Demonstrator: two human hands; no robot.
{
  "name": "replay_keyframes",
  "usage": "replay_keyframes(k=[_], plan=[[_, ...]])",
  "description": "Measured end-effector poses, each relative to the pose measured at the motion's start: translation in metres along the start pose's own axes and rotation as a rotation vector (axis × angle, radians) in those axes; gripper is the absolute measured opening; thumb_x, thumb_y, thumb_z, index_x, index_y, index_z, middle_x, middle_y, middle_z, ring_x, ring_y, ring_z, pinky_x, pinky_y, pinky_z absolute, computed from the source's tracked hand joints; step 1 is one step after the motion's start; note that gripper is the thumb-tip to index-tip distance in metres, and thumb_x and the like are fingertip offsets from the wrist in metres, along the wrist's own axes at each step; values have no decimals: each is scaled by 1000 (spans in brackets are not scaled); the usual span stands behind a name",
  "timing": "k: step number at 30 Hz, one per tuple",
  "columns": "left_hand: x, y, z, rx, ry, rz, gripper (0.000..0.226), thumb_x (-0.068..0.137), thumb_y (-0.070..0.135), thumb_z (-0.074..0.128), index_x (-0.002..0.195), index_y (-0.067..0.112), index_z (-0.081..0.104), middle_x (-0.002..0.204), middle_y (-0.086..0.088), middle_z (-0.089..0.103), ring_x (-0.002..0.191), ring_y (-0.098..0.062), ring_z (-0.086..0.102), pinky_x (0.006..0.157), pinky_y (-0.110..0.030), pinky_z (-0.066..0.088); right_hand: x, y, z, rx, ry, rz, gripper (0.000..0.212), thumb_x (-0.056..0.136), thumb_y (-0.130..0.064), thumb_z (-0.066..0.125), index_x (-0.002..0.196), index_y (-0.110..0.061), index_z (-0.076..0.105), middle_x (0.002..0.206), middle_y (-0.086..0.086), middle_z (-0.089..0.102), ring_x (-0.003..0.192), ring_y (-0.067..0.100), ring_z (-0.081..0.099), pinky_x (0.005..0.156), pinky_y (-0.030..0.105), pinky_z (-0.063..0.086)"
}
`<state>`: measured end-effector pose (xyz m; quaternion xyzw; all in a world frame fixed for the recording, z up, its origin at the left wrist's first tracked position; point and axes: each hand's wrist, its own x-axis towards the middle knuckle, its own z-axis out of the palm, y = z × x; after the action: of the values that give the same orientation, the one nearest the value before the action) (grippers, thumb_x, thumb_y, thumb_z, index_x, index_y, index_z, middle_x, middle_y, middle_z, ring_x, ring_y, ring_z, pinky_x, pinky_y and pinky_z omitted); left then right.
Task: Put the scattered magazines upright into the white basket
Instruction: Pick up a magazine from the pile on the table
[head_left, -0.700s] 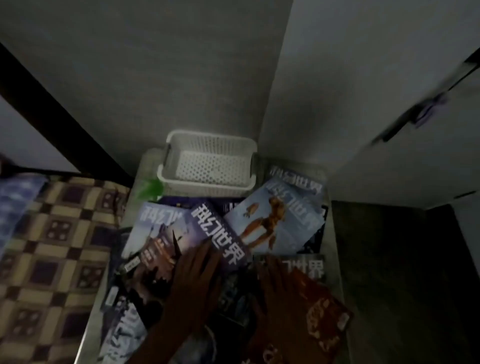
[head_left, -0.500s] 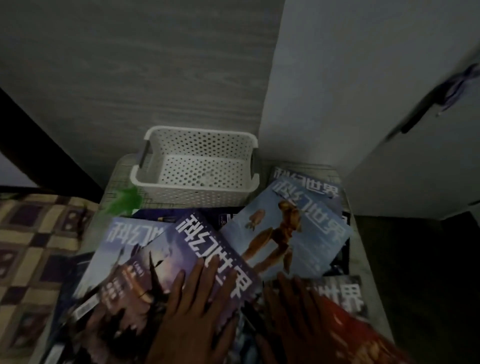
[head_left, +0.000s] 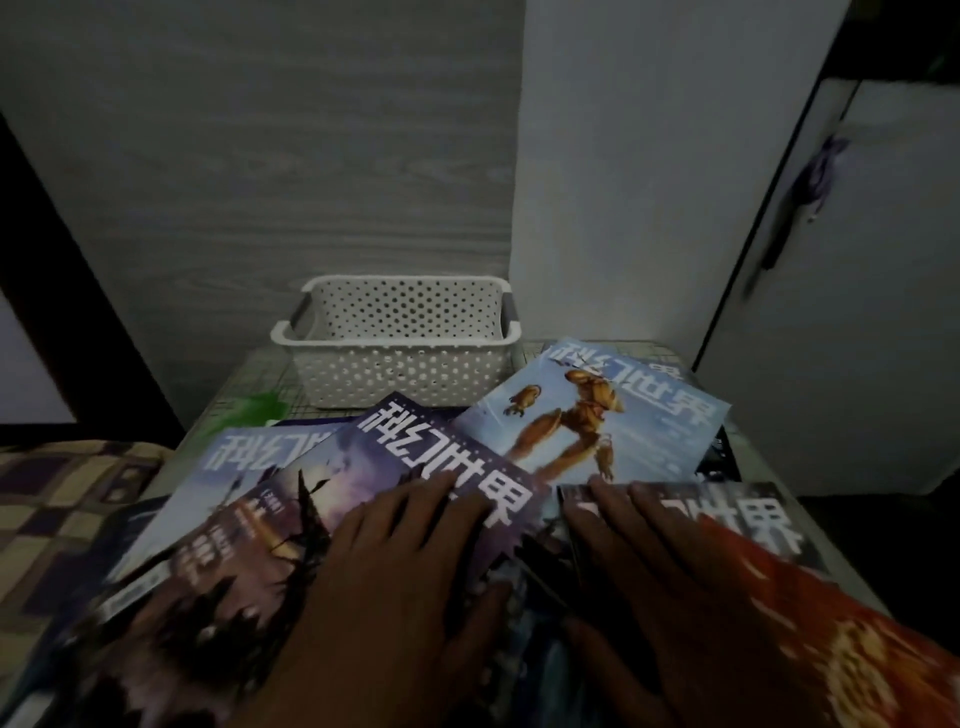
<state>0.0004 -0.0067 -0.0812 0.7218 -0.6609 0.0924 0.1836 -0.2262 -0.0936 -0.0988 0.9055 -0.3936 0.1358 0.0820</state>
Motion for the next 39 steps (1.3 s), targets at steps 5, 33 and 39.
replay_keyframes(k=[5, 33, 39], plan=[[-7, 0, -3, -72, -16, 13, 41, 88, 55, 43, 121, 33, 51, 120, 8, 55, 101, -19, 50, 79, -38, 44, 15, -23, -8, 196, -110, 4, 73, 87, -69, 19, 153, -42, 5, 154, -19, -14, 143, 5, -12, 113, 31, -7], [-14, 31, -27, -712, 151, -396, 16, 76, 24, 64, 86, 17, 75, 81, 0, 76, 76, -19, 72, 64, -30, 56, 74, -111, -45, 1549, -316, 602, 25, 89, -28, 60, 95, -8, 75, 90, 12, 77, 76, 27, 73, 67, 33, 57], [-8, -55, -50, -809, 380, -623, 33, 82, 15, 73, 113, 25, 67, 109, 3, 70, 99, -21, 65, 90, -41, 53, 99, -90, -48, 1782, -142, 455, 16, 89, 0, 60, 88, -11, 72, 83, 7, 77, 72, 21, 72, 62, 29, 56]])
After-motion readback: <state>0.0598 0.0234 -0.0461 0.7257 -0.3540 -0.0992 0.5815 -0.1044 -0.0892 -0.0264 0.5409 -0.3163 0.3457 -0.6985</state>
